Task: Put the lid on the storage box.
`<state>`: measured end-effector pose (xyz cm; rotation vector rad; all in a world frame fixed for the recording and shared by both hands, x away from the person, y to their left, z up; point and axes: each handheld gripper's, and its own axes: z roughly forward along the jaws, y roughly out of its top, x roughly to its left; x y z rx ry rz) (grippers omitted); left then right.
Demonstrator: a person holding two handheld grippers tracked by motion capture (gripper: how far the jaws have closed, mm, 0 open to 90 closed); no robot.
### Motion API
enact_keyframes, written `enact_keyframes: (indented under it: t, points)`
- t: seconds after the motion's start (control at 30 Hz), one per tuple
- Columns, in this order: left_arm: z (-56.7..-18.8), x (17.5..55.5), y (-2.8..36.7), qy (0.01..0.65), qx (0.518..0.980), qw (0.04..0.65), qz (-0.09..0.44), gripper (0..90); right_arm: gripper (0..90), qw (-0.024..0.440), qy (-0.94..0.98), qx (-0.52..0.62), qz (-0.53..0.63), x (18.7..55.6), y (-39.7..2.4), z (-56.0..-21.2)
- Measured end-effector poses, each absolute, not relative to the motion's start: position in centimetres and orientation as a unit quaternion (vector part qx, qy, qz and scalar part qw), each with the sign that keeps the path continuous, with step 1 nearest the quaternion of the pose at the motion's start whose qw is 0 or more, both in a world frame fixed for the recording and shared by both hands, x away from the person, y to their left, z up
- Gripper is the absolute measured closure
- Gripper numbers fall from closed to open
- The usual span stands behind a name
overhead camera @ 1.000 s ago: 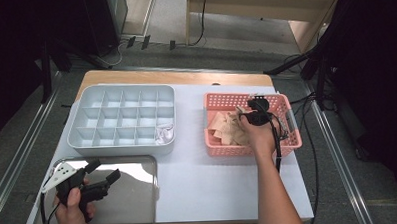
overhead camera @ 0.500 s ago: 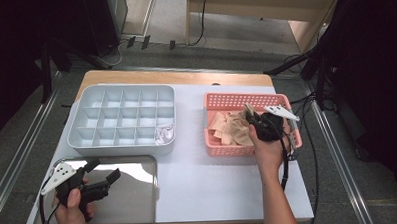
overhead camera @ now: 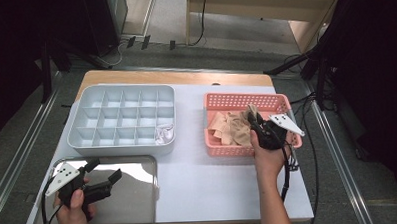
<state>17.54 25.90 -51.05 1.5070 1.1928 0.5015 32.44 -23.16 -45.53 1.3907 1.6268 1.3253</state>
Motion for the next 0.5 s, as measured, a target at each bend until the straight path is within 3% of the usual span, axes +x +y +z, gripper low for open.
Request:
enact_keyframes:
  t: [0.5]
  points:
    - [-51.1, 17.5, 25.9, 0.506, 0.631, 0.548, 0.211, 8.6, 77.0, 0.311, 0.605, 0.498, 0.537, 29.2, -24.0, -44.3]
